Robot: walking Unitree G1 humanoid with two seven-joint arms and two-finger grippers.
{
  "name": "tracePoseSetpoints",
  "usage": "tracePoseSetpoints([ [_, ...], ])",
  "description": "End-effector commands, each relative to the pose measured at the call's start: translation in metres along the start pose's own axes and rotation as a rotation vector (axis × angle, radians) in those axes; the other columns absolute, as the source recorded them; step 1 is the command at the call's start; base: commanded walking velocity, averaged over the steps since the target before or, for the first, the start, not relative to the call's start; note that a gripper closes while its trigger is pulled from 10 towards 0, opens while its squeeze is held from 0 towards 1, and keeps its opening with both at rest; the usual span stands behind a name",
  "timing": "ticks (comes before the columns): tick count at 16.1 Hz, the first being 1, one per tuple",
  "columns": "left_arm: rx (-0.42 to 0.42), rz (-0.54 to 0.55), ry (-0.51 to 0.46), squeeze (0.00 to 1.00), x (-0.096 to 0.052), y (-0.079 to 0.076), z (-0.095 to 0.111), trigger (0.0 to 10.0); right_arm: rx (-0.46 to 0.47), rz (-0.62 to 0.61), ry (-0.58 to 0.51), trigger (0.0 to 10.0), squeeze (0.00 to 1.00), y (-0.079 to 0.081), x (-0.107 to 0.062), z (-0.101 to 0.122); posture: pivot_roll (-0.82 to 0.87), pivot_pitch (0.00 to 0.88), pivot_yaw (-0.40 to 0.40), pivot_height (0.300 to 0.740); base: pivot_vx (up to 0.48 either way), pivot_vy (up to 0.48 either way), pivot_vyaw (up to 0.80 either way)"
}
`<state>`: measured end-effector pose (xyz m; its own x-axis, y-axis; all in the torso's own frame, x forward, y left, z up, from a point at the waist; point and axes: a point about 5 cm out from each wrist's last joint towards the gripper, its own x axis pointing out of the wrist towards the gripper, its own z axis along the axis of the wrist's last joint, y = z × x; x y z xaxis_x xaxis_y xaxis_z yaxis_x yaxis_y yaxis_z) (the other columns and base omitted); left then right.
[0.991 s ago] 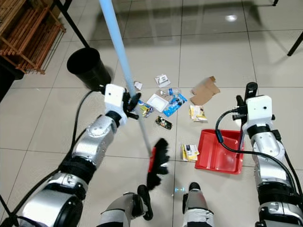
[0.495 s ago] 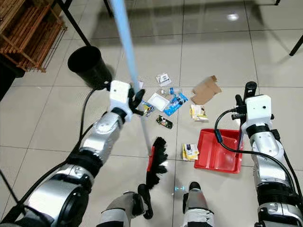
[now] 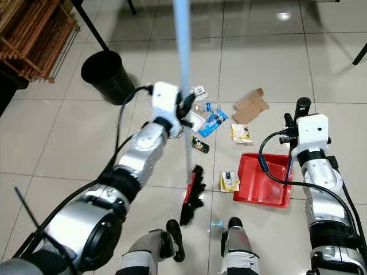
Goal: Sweep floor
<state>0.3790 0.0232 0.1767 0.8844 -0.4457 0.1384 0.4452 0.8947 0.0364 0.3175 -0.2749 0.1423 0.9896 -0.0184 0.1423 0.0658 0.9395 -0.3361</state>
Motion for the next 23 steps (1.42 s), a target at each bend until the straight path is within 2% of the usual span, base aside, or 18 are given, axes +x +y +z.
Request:
tracePoseSetpoints([
  [1, 0.002, -0.027, -0.135, 0.00, 0.011, -0.013, 0.029, 10.0, 0.035, 0.044, 0.078, 10.0, 0.00, 0.014, -0.008, -0.017, -0.20, 0.325, 0.203, 0.740, 0.000, 0.000, 0.00],
  [7, -0.006, -0.132, -0.232, 0.00, 0.025, -0.055, 0.063, 10.0, 0.035, 0.043, 0.085, 10.0, 0.00, 0.015, -0.009, -0.019, -0.20, 0.321, 0.206, 0.740, 0.000, 0.000, 0.00],
  [10, -0.008, -0.150, -0.236, 0.00, 0.027, -0.062, 0.066, 10.0, 0.036, 0.040, 0.084, 10.0, 0.00, 0.015, -0.009, -0.018, -0.20, 0.318, 0.208, 0.740, 0.000, 0.000, 0.00],
  [14, -0.037, -0.107, -0.205, 0.00, 0.024, -0.050, 0.056, 10.0, 0.036, 0.036, 0.084, 10.0, 0.00, 0.014, -0.009, -0.019, -0.20, 0.312, 0.209, 0.740, 0.000, 0.000, 0.00],
  [15, -0.039, -0.066, -0.203, 0.00, 0.023, -0.037, 0.055, 10.0, 0.037, 0.036, 0.086, 10.0, 0.00, 0.014, -0.009, -0.019, -0.19, 0.310, 0.208, 0.740, 0.000, 0.000, 0.00],
  [17, -0.040, -0.031, -0.217, 0.00, 0.021, -0.022, 0.057, 10.0, 0.040, 0.037, 0.086, 10.0, 0.00, 0.015, -0.007, -0.019, -0.19, 0.304, 0.209, 0.740, 0.000, 0.000, 0.00],
  [19, -0.031, -0.012, -0.220, 0.00, 0.018, -0.015, 0.054, 10.0, 0.041, 0.036, 0.084, 10.0, 0.00, 0.016, -0.006, -0.018, -0.19, 0.302, 0.209, 0.740, 0.000, 0.000, 0.00],
  [23, -0.031, 0.011, -0.180, 0.00, 0.007, -0.007, 0.031, 10.0, 0.043, 0.037, 0.081, 10.0, 0.00, 0.017, -0.006, -0.018, -0.19, 0.306, 0.208, 0.740, 0.000, 0.000, 0.00],
])
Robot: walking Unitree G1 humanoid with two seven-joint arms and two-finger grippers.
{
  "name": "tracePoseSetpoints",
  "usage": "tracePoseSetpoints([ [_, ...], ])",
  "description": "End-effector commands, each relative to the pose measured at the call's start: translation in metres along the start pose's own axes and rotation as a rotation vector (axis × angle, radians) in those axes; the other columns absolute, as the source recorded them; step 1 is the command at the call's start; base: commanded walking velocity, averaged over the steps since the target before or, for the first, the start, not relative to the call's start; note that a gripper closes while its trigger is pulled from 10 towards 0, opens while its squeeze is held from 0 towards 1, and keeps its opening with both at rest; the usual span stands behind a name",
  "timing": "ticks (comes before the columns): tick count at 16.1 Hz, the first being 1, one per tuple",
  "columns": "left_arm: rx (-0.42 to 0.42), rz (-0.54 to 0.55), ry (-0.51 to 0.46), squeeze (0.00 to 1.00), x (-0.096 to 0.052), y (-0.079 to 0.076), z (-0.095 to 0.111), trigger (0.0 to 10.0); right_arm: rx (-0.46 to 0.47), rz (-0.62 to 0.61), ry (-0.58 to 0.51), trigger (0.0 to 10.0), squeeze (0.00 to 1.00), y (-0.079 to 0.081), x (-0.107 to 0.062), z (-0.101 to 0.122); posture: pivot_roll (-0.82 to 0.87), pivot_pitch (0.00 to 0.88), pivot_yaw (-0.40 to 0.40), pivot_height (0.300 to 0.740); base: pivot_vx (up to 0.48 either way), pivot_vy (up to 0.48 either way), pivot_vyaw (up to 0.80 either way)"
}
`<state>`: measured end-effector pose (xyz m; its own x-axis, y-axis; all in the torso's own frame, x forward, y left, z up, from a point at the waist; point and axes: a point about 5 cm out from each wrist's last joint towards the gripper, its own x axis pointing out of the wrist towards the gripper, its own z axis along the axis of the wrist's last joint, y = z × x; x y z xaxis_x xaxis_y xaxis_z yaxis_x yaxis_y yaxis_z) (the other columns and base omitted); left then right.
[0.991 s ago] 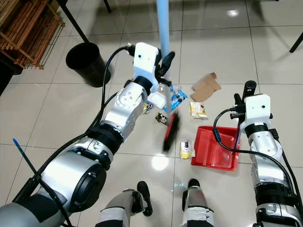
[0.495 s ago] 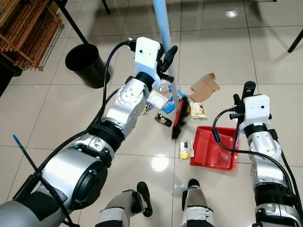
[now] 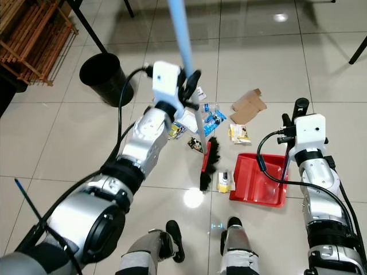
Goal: Sweep floor
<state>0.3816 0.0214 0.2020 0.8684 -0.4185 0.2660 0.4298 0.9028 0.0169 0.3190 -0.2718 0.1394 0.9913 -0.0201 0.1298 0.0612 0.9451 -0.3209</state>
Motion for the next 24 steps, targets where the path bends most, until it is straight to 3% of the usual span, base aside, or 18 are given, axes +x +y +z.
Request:
tracePoseSetpoints([
  [1, -0.018, 0.008, -0.038, 0.00, -0.004, -0.005, 0.000, 10.0, 0.027, 0.035, 0.069, 10.0, 0.00, 0.013, -0.007, -0.016, -0.19, 0.312, 0.208, 0.740, 0.000, 0.000, 0.00],
  [8, -0.030, 0.078, 0.050, 0.00, -0.019, -0.004, -0.028, 10.0, 0.034, 0.040, 0.058, 10.0, 0.00, 0.017, -0.008, -0.013, -0.20, 0.330, 0.211, 0.740, 0.000, 0.000, 0.00],
  [14, -0.053, 0.027, 0.052, 0.00, -0.007, -0.037, -0.021, 10.0, 0.030, 0.026, 0.068, 10.0, 0.00, 0.012, -0.020, -0.015, -0.25, 0.367, 0.220, 0.740, 0.000, 0.000, 0.00],
  [18, -0.087, 0.018, 0.053, 0.00, -0.001, -0.050, -0.016, 10.0, 0.025, 0.016, 0.072, 10.0, 0.00, 0.008, -0.022, -0.014, -0.27, 0.374, 0.222, 0.740, 0.000, 0.000, 0.00],
  [21, -0.122, -0.027, 0.044, 0.00, 0.008, -0.079, -0.002, 10.0, 0.024, 0.005, 0.093, 10.0, 0.00, 0.006, -0.028, -0.017, -0.29, 0.378, 0.222, 0.740, 0.000, 0.000, 0.00],
  [24, -0.145, -0.048, 0.033, 0.00, 0.013, -0.092, 0.008, 10.0, 0.025, 0.006, 0.099, 10.0, 0.00, 0.007, -0.031, -0.018, -0.30, 0.380, 0.224, 0.740, 0.000, 0.000, 0.00],
])
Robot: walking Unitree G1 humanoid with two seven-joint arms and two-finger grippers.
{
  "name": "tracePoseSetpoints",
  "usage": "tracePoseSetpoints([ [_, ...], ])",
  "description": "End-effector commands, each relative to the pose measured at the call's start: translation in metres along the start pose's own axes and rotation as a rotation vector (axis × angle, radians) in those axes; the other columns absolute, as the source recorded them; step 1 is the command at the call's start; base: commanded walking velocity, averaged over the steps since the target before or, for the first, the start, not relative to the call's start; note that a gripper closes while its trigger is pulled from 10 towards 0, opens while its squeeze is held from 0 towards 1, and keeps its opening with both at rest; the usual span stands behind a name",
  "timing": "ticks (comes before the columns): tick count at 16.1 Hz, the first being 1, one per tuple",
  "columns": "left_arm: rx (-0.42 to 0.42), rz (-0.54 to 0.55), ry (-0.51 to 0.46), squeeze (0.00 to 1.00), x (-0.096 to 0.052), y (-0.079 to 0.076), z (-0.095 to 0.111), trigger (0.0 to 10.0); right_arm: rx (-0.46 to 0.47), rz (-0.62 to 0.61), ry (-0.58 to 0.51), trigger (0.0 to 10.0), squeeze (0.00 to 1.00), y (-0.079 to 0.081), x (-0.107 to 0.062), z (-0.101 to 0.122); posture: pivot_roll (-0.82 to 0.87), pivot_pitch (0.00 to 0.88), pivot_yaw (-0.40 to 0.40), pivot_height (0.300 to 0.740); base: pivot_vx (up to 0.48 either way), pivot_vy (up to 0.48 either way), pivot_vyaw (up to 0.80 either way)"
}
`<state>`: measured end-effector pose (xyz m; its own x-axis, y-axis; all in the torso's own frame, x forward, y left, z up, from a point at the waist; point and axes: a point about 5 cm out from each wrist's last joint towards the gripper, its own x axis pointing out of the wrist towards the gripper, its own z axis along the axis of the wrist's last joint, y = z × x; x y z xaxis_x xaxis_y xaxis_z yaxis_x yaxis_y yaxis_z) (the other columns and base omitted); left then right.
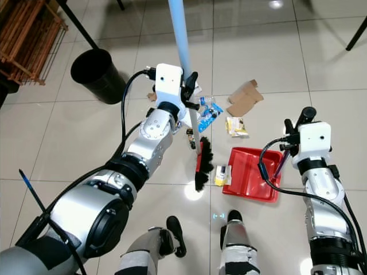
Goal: Sweep floor
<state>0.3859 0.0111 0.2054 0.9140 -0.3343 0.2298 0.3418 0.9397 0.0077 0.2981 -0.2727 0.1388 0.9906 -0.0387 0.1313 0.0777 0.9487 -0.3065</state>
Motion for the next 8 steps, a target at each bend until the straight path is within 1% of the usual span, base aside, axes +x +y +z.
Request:
tracePoseSetpoints([
  [1, -0.161, -0.150, -0.003, 0.00, -0.003, -0.088, 0.010, 10.0, 0.011, 0.023, 0.096, 10.0, 0.00, 0.008, -0.011, -0.019, -0.30, 0.380, 0.224, 0.740, 0.000, 0.000, 0.00],
  [3, -0.175, -0.169, -0.013, 0.00, -0.003, -0.097, 0.015, 10.0, 0.013, 0.020, 0.097, 10.0, 0.00, 0.008, -0.010, -0.019, -0.29, 0.379, 0.226, 0.740, 0.000, 0.000, 0.00],
  [5, -0.169, -0.183, -0.010, 0.00, -0.005, -0.098, 0.011, 10.0, 0.017, 0.021, 0.097, 10.0, 0.00, 0.010, -0.009, -0.018, -0.28, 0.374, 0.228, 0.740, 0.000, 0.000, 0.00],
  [8, -0.127, -0.164, 0.016, 0.00, -0.008, -0.076, -0.003, 10.0, 0.031, 0.024, 0.097, 10.0, 0.00, 0.016, -0.004, -0.019, -0.26, 0.359, 0.230, 0.740, 0.000, 0.000, 0.00],
])
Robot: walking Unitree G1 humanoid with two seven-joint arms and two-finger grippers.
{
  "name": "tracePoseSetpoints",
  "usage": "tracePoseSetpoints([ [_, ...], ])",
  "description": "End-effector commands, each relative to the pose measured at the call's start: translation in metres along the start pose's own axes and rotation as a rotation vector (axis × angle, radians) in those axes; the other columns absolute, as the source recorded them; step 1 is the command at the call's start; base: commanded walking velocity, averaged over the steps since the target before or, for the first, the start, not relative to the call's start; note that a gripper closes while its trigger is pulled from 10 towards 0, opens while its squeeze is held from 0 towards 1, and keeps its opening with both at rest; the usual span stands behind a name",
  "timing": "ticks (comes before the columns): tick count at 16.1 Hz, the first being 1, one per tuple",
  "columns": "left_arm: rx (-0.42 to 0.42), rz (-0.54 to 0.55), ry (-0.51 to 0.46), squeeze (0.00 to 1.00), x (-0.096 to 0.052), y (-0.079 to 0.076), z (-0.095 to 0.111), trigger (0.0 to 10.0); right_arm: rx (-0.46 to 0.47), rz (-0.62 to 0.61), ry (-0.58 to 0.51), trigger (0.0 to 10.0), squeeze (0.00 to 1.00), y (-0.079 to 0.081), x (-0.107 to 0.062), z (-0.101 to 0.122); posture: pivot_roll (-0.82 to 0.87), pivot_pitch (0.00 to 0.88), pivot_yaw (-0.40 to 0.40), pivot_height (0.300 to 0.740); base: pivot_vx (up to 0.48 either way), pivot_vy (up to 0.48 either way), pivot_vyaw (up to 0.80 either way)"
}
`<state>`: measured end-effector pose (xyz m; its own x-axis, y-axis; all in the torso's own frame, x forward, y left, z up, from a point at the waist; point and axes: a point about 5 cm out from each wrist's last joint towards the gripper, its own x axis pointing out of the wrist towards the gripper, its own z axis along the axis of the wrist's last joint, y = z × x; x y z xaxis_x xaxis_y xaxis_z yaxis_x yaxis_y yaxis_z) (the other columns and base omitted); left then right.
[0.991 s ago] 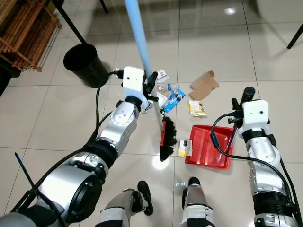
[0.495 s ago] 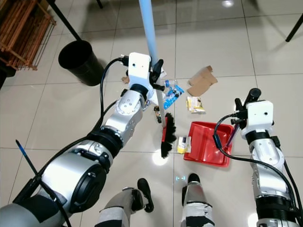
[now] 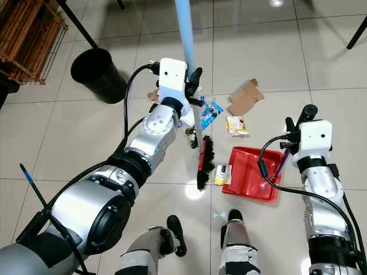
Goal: Sweep floor
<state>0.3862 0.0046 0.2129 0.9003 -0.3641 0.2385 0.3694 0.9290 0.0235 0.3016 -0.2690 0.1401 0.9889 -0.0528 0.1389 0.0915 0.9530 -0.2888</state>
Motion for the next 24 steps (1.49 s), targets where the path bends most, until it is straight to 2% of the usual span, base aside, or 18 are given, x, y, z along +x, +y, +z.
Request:
tracePoseSetpoints([
  [1, -0.142, -0.125, 0.028, 0.00, -0.011, -0.067, -0.012, 10.0, 0.016, 0.039, 0.100, 10.0, 0.00, 0.013, -0.007, -0.021, -0.25, 0.353, 0.231, 0.740, 0.000, 0.000, 0.00],
  [3, -0.112, -0.086, 0.029, 0.00, -0.017, -0.040, -0.023, 10.0, 0.031, 0.038, 0.092, 10.0, 0.00, 0.017, -0.001, -0.020, -0.24, 0.333, 0.231, 0.740, 0.000, 0.000, 0.00],
  [7, -0.073, -0.098, -0.005, 0.00, -0.028, -0.027, -0.032, 10.0, 0.040, 0.039, 0.085, 10.0, 0.00, 0.021, 0.006, -0.018, -0.23, 0.313, 0.227, 0.740, 0.000, 0.000, 0.00],
  [11, 0.009, -0.118, -0.053, 0.00, -0.056, -0.004, -0.048, 10.0, 0.042, 0.038, 0.069, 10.0, 0.00, 0.021, 0.016, -0.014, -0.22, 0.275, 0.216, 0.740, 0.000, 0.000, 0.00],
  [16, 0.085, -0.013, 0.011, 0.00, -0.096, 0.040, -0.072, 10.0, 0.042, 0.034, 0.047, 10.0, 0.00, 0.019, 0.028, -0.008, -0.21, 0.237, 0.193, 0.740, 0.000, 0.000, 0.00],
  [18, 0.119, 0.021, 0.006, 0.00, -0.104, 0.051, -0.072, 10.0, 0.040, 0.037, 0.042, 10.0, 0.00, 0.018, 0.030, -0.007, -0.21, 0.231, 0.184, 0.740, 0.000, 0.000, 0.00],
  [21, 0.125, 0.051, 0.006, 0.00, -0.113, 0.058, -0.071, 10.0, 0.032, 0.041, 0.036, 10.0, 0.00, 0.016, 0.033, -0.006, -0.22, 0.227, 0.174, 0.740, 0.000, 0.000, 0.00],
  [24, 0.127, 0.050, 0.020, 0.00, -0.128, 0.056, -0.075, 10.0, 0.024, 0.042, 0.029, 10.0, 0.00, 0.014, 0.036, -0.004, -0.22, 0.228, 0.169, 0.740, 0.000, 0.000, 0.00],
])
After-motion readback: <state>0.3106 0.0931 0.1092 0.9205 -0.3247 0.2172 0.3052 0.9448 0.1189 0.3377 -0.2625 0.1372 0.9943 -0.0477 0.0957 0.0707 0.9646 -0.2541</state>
